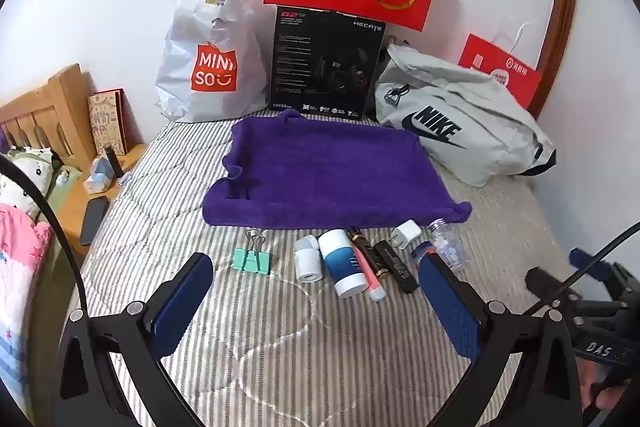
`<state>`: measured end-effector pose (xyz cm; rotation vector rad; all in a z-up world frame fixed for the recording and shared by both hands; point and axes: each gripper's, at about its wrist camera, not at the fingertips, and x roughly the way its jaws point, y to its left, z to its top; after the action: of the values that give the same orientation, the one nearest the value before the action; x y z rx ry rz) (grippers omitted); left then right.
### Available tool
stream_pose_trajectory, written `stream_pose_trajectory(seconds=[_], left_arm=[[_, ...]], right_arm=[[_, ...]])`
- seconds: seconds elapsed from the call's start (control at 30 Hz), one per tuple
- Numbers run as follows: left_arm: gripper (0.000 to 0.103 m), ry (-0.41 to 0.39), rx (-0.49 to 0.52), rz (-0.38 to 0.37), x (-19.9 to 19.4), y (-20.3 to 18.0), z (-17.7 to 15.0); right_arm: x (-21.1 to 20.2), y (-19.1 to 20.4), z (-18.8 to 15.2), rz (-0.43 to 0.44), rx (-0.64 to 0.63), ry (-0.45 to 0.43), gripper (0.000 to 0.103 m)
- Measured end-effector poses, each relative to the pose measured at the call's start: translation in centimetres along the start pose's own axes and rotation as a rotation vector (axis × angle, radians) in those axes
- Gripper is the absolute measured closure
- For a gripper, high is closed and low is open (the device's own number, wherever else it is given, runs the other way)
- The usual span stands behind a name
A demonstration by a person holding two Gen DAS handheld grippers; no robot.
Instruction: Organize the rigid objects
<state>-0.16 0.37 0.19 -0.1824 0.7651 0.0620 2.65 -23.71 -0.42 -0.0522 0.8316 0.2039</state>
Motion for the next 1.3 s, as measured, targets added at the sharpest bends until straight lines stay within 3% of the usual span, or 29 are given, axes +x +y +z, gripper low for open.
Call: stream_pose_trajectory(seconds=[0.17, 1.3], left_arm=[[0.0, 0.0, 0.038, 0.035, -0.3, -1.1, -0.2], [0.0, 0.025, 0.068, 0.044, 0.4, -1.2, -1.2]], right_arm=[[-0.2, -0.3, 0.2, -0.004, 0.001, 0.026, 0.0], [-1.8, 0.1, -0.9, 0.016, -0.017, -0.007, 0.0]])
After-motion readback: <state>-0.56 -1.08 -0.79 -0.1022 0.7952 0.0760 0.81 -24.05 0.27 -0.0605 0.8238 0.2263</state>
